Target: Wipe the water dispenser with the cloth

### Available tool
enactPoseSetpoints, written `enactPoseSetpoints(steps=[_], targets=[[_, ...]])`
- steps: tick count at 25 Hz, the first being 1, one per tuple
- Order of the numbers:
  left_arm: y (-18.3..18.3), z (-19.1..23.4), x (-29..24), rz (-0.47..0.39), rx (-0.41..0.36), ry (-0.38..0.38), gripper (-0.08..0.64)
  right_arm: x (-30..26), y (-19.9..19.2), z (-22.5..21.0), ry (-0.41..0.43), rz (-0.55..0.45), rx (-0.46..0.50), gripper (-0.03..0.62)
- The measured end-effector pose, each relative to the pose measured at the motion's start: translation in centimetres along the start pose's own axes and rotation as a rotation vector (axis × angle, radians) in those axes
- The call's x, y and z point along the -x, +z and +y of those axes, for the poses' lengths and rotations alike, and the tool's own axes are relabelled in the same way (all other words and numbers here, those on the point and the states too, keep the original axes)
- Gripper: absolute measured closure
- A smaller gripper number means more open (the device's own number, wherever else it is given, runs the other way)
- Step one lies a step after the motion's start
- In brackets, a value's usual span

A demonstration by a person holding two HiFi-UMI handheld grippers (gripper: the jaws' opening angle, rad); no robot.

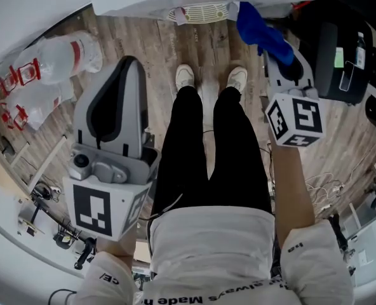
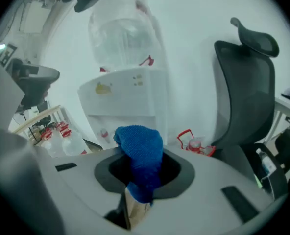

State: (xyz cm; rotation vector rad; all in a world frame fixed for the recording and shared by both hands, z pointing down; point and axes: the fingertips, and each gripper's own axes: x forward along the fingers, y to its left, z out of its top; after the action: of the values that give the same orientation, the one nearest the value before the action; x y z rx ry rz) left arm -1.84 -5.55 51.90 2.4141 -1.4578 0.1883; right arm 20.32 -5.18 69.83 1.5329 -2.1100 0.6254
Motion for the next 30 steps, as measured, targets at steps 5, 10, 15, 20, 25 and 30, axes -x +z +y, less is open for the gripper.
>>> enactPoseSetpoints(steps=[5,10,15,20,25,30], targets=[[0.1,0.4,1.1,-0.012,0.007,0.03,0.54,3.4,4.7,4.1,0.077,-0.106,0.0,0.506],[0.1,1.5,2.7,-0.012,0.016,0.059,0.54,4.4,7.8,8.8,0.171,-0.132,0.012,0.506],[0.2,3.2,4.5,-0.03,0.028,0.109,0.54,4.0,9.8,13.9,0.278,-0.143,0.04,0.506],[0.3,4.7,6.1,-0.037,0.034,0.133,0.54,3.1,11.3,18.5,0.355,-0.15,0.057,0.506],[0.4,6.7,7.5,-0.048,0.049,0.179,0.54,1.6,12.6,21.3,0.389,-0.157,0.068,0.506],[0.3,8.2,8.1,-0.046,0.056,0.193,0.54,-0.8,13.4,22.6,0.382,-0.16,0.071,0.506]])
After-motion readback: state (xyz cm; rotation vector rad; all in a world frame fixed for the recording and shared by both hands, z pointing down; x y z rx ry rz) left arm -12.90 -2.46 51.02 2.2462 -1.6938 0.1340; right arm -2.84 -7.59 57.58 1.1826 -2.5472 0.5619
